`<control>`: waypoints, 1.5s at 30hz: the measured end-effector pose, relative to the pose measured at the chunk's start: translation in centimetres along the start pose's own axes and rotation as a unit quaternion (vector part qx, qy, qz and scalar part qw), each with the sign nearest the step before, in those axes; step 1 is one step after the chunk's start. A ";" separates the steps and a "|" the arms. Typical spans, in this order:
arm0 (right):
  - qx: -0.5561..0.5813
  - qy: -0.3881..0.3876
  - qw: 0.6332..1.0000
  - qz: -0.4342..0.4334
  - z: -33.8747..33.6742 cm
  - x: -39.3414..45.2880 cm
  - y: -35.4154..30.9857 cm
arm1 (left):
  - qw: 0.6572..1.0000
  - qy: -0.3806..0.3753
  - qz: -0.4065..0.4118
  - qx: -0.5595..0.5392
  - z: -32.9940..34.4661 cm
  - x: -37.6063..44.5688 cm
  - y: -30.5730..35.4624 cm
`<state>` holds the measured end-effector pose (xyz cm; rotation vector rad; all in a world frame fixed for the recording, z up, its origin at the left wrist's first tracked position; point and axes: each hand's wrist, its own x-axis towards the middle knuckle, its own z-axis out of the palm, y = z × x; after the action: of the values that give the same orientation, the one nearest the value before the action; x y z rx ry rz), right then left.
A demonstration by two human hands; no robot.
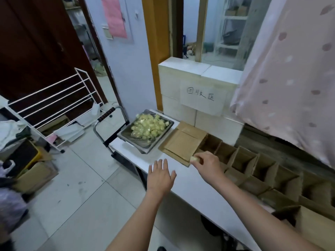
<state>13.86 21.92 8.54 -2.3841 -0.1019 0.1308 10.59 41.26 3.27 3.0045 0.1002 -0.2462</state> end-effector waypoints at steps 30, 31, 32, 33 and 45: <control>-0.032 -0.047 0.998 0.002 22.1 36.6 -14.7 | 0.996 -0.049 -0.072 0.004 -4.1 28.3 -26.5; -0.029 -0.049 0.998 0.005 22.3 38.1 -14.7 | 0.996 -0.054 -0.072 0.005 -4.1 29.2 -26.7; -0.027 -0.051 0.998 0.010 22.6 39.5 -14.6 | 0.996 -0.058 -0.072 0.006 -4.0 30.0 -26.9; -0.031 -0.054 0.998 0.011 22.7 40.9 -14.6 | 0.995 -0.063 -0.072 0.006 -3.9 30.8 -27.1; -0.217 -0.136 0.967 -0.016 27.1 47.1 -13.6 | 0.992 -0.104 -0.068 0.011 -2.6 35.5 -29.3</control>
<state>56.75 55.40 -4.86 -2.7853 -0.3274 0.4634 43.78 72.63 -3.54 2.9752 0.2841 -0.5766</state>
